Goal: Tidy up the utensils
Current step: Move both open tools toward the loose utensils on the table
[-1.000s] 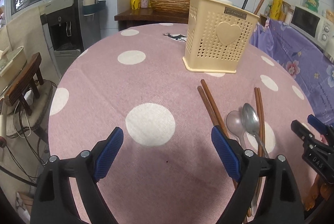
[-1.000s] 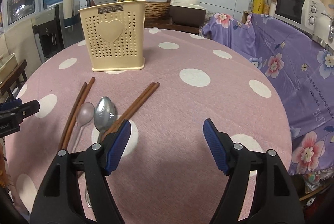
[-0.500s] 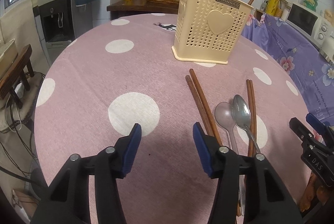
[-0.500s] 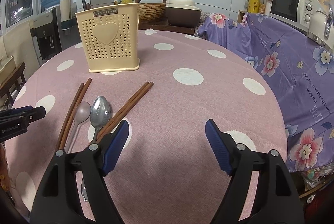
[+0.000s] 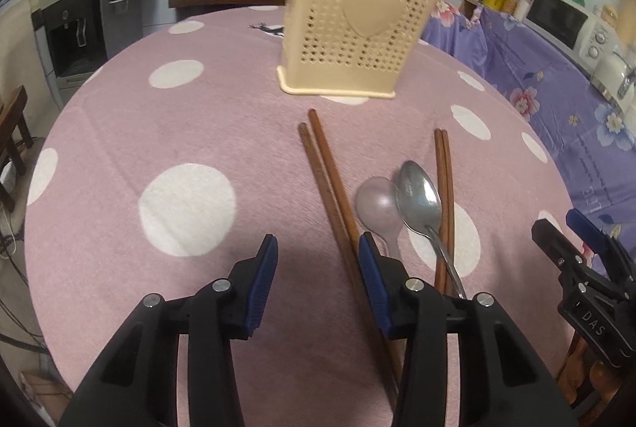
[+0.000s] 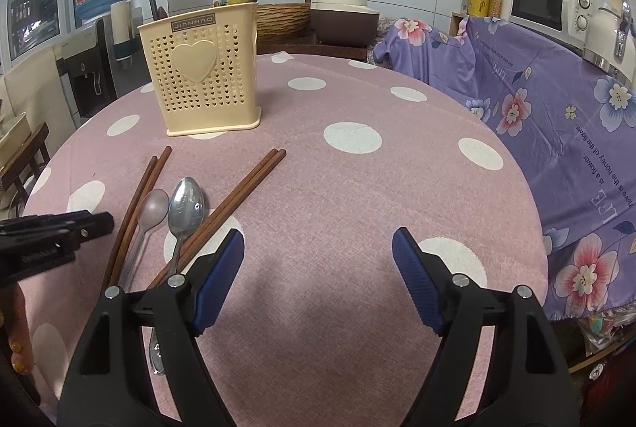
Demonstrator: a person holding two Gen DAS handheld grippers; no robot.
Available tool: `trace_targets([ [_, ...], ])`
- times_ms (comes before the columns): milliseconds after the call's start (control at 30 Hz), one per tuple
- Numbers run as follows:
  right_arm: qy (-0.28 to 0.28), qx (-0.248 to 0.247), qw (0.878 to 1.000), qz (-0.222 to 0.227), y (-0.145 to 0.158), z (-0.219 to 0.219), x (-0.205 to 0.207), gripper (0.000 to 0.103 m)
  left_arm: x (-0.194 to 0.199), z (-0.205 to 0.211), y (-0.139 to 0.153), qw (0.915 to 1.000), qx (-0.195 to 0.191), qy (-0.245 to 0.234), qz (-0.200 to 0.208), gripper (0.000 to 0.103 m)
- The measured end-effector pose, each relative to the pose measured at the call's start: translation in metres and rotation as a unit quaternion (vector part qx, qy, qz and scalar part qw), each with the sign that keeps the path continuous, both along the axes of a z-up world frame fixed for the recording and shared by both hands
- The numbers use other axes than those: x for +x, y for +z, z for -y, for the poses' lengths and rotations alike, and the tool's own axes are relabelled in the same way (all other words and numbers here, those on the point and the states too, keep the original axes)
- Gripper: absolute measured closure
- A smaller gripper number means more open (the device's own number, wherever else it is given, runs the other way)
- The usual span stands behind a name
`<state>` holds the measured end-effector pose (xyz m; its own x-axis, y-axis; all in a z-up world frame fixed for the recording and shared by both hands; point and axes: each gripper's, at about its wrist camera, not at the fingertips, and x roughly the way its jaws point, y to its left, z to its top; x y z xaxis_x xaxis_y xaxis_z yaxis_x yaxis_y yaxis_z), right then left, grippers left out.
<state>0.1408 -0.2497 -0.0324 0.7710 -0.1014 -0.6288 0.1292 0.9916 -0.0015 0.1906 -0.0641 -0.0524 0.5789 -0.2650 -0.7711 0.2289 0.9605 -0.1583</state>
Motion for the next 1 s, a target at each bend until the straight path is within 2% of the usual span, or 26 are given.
trace_targets([
  [233, -0.001, 0.003, 1.000, 0.000, 0.000, -0.001, -0.002, 0.026, 0.000, 0.011, -0.005, 0.9991, 0.041, 0.002, 0.011, 0.061],
  [467, 0.010, -0.011, 1.000, 0.000, 0.005, -0.009, 0.000, 0.026, 0.003, -0.004, -0.002, 0.9969, 0.074, 0.023, 0.015, 0.062],
  [567, 0.023, -0.014, 1.000, -0.007, 0.006, -0.015, 0.006, 0.026, 0.006, -0.017, -0.001, 0.9976, 0.058, 0.037, 0.009, 0.062],
  [800, 0.057, -0.005, 0.997, -0.060, -0.011, -0.041, 0.026, 0.026, 0.000, -0.024, 0.009, 0.9981, 0.041, 0.039, 0.025, 0.062],
  [1000, 0.082, -0.008, 0.995, -0.063, -0.010, -0.059, 0.018, 0.026, 0.000, -0.027, 0.006, 0.9986, 0.030, 0.040, 0.019, 0.062],
])
